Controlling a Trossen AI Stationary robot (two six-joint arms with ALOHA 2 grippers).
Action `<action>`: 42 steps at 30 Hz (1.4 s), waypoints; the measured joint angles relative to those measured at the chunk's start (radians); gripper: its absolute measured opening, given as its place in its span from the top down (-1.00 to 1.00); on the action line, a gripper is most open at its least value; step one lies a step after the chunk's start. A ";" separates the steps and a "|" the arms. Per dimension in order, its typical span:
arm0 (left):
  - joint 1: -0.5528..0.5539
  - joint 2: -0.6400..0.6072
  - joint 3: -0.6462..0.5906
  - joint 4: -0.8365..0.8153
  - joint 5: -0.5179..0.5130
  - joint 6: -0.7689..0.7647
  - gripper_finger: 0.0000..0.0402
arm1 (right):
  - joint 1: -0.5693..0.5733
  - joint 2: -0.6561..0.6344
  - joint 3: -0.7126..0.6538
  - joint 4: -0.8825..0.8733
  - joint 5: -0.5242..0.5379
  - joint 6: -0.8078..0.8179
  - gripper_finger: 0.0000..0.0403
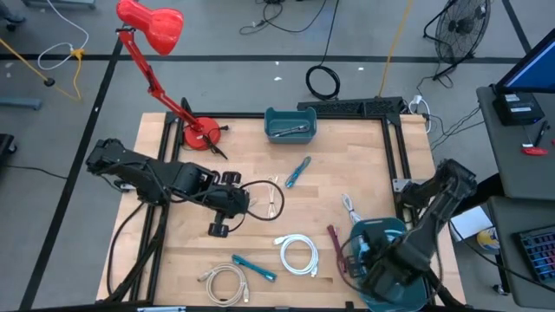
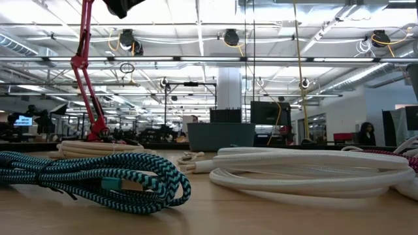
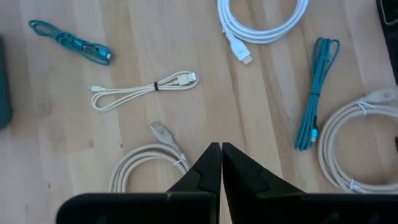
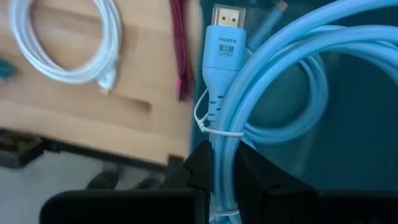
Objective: Pick & Place USB Port
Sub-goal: Put the blue HDMI cable into the bottom blue bin
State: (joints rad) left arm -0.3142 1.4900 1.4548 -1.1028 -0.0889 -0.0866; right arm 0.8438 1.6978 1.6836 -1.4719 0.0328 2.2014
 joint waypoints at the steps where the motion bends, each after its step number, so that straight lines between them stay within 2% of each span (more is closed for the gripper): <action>1: -0.006 0.000 0.000 -0.002 0.000 0.003 0.91 | -0.004 0.013 0.000 0.002 0.003 0.000 0.85; 8: -0.038 0.000 0.000 -0.021 0.002 0.030 0.91 | -0.012 0.068 0.000 -0.033 0.012 0.004 0.85; 22: -0.042 0.000 0.000 -0.032 0.002 0.029 0.91 | -0.011 0.065 -0.020 -0.096 -0.003 0.007 0.85; 30: -0.040 0.000 0.000 -0.018 -0.007 0.030 0.91 | 0.010 0.063 -0.043 -0.099 0.015 -0.087 0.85; 34: -0.035 0.000 0.000 -0.008 -0.009 0.015 0.91 | 0.012 0.038 -0.068 -0.098 -0.098 -0.160 0.85; 36: -0.031 0.000 0.000 -0.006 -0.009 -0.012 0.91 | 0.017 0.013 -0.089 -0.095 -0.146 -0.104 0.85; 38: -0.026 0.000 0.000 -0.005 -0.009 -0.041 0.91 | 0.039 -0.015 -0.120 -0.061 -0.129 -0.015 0.85; 42: -0.026 0.000 0.000 -0.002 -0.022 -0.083 0.91 | 0.056 -0.035 -0.195 0.034 -0.140 0.016 0.85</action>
State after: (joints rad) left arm -0.3405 1.4899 1.4548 -1.1046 -0.1109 -0.1696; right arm 0.8995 1.6626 1.4885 -1.4382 -0.1069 2.2174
